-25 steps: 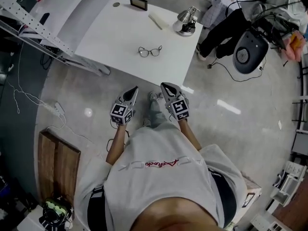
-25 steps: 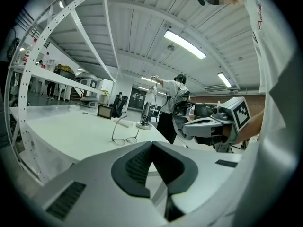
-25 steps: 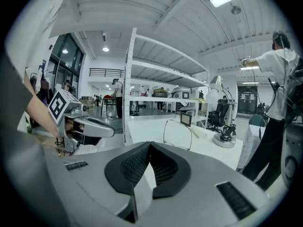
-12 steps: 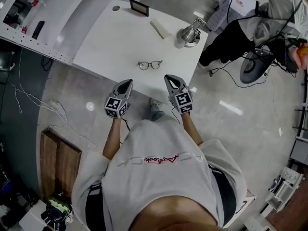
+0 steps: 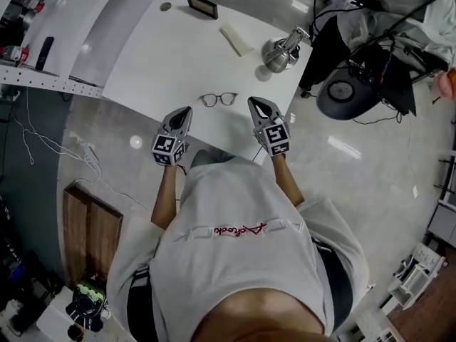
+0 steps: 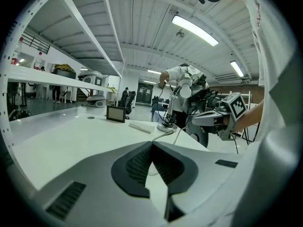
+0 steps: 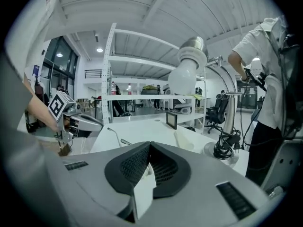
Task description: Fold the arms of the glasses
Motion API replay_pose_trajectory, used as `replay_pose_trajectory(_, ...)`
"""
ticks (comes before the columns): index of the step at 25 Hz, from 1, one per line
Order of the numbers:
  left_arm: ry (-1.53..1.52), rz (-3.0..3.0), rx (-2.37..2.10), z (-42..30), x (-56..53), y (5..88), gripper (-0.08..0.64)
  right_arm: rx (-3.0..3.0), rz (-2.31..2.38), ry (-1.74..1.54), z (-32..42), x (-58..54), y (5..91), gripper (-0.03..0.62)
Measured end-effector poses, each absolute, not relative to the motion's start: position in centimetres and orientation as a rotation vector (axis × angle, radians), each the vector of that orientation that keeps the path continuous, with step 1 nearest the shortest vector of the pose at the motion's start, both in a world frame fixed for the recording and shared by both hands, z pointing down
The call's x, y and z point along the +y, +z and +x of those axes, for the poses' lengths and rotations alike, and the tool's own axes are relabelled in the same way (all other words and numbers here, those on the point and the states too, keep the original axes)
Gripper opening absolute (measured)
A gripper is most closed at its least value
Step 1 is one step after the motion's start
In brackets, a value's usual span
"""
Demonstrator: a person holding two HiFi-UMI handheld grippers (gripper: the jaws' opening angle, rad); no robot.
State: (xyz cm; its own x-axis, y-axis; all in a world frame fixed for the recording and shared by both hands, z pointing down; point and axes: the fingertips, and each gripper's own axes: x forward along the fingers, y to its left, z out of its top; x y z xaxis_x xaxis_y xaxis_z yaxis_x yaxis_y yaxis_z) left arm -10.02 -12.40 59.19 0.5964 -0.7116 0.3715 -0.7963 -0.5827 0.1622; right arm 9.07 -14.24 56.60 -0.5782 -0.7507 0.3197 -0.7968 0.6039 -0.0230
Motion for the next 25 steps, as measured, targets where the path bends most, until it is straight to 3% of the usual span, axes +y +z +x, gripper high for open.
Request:
replay_pose_trajectory(15,0.561,2.459,-1.059,-10.7,-14.5,65.6,0.021,-2.428,1.129,0.432,8.3,-14.8,64.6,-0.006)
replay_pose_trajectory(25,1.136,2.73,-0.82,-9.8,-15.4,68.6,0.021,-2.225,0.755,0.065,7.7,-15.2,69.0,-0.006)
